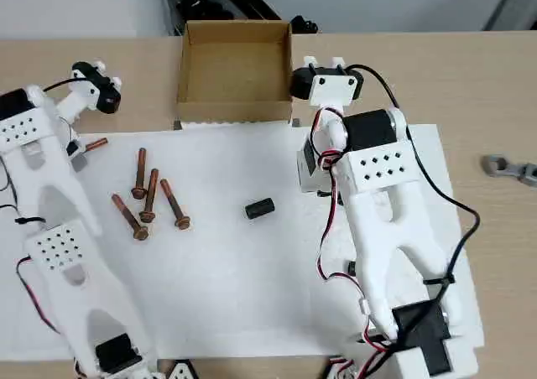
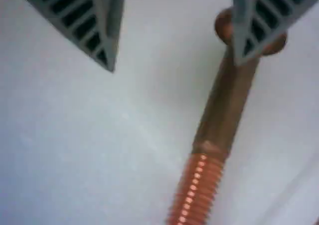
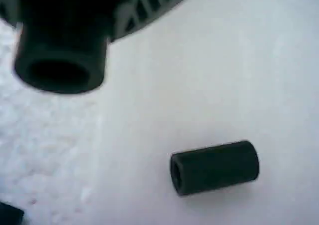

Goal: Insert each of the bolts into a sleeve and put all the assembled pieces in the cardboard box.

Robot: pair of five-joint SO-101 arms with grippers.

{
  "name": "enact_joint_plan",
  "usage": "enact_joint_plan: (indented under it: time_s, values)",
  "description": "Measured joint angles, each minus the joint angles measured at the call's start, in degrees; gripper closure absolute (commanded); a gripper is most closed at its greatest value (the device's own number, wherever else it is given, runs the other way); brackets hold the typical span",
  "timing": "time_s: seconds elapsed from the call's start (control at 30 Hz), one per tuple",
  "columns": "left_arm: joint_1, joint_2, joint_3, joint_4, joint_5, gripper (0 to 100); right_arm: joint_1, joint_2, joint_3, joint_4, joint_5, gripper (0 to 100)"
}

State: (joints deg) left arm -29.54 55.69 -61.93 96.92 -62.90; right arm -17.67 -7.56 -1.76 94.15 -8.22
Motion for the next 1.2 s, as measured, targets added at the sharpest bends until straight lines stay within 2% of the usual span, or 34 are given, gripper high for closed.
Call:
enact_joint_plan:
  time_s: [0.53, 0.8, 1.0, 1.2]
  values:
    - [-1.32, 5.36, -0.79, -6.77, 0.35, 85, 0.00, 0.00, 0.00, 0.00, 0.00, 99.1]
    - [-0.97, 5.89, -0.88, -7.30, 1.23, 85, 0.00, 0.00, 0.00, 0.00, 0.00, 99.1]
    - [-0.35, 7.12, -1.14, -4.92, -0.79, 99, 0.00, 0.00, 0.00, 0.00, 0.00, 99.1]
    - [0.62, 8.09, -1.93, -0.18, -4.31, 100, 0.09, 0.00, 0.00, 0.00, 0.00, 99.1]
